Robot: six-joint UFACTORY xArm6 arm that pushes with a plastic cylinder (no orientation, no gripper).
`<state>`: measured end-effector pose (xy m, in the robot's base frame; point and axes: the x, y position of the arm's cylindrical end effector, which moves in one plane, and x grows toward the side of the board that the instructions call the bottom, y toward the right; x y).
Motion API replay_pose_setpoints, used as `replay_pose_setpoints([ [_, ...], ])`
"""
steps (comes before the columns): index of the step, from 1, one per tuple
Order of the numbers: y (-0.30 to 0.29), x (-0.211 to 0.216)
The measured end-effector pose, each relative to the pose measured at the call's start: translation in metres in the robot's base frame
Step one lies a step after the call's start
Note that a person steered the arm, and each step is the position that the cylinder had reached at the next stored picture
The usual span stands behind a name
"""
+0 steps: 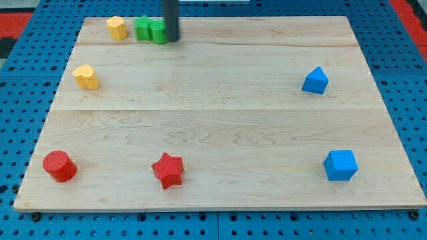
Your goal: Push yellow heart into yellow hexagon
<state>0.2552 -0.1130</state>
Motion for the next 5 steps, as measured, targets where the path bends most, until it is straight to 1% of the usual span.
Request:
replay_pose_setpoints([
  [2,-0.006,0.006],
  [3,-0.008,0.067],
  [4,-0.047,0.150],
  [5,-0.120,0.207],
])
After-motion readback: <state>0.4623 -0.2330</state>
